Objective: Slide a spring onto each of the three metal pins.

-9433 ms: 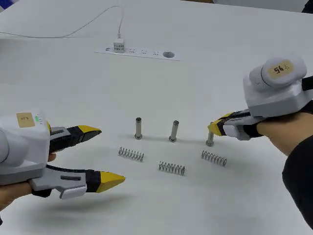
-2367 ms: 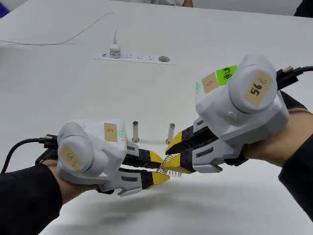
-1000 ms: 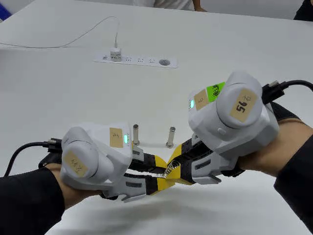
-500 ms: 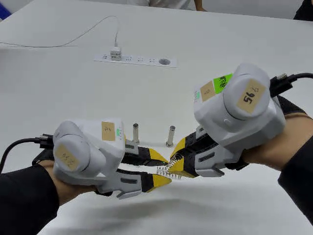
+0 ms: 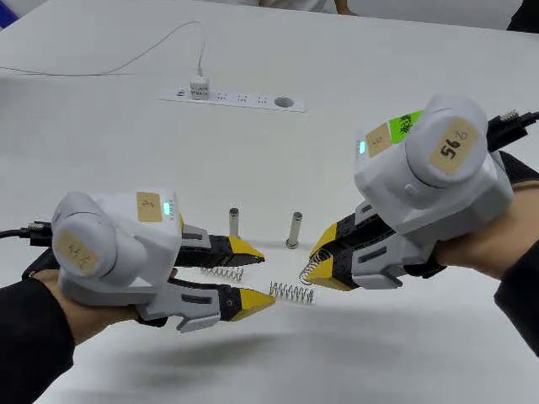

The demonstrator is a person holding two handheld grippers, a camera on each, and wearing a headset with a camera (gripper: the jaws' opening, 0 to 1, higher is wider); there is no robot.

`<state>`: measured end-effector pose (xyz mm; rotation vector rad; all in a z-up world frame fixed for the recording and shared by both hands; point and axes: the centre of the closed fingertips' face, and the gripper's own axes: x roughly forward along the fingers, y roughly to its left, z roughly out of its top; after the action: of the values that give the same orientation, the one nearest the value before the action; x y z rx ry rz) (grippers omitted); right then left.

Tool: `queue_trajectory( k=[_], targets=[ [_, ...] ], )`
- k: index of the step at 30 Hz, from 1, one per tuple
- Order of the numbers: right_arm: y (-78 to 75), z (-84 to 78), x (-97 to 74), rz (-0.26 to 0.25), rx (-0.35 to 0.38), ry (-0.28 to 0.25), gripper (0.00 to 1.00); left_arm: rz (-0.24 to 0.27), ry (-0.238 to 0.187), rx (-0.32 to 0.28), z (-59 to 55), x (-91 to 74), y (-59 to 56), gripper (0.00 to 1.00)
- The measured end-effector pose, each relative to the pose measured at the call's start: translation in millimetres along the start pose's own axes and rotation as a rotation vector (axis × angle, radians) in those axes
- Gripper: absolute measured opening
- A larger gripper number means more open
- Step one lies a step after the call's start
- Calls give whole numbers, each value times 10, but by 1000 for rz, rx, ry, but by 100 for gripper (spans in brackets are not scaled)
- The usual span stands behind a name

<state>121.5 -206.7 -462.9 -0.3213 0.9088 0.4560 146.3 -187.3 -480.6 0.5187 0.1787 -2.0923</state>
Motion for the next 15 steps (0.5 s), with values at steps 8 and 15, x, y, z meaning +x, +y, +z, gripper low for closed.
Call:
queue_trajectory(
  k=[8, 15],
  targets=[
    [-51, -34, -54, -17, 19, 1, 12, 40, -7, -34, -44, -140, 86, 35],
    [-117, -72, -128, -35, 33, 7, 12, 83, -4, -62, -122, -258, 151, 38]
  ],
)
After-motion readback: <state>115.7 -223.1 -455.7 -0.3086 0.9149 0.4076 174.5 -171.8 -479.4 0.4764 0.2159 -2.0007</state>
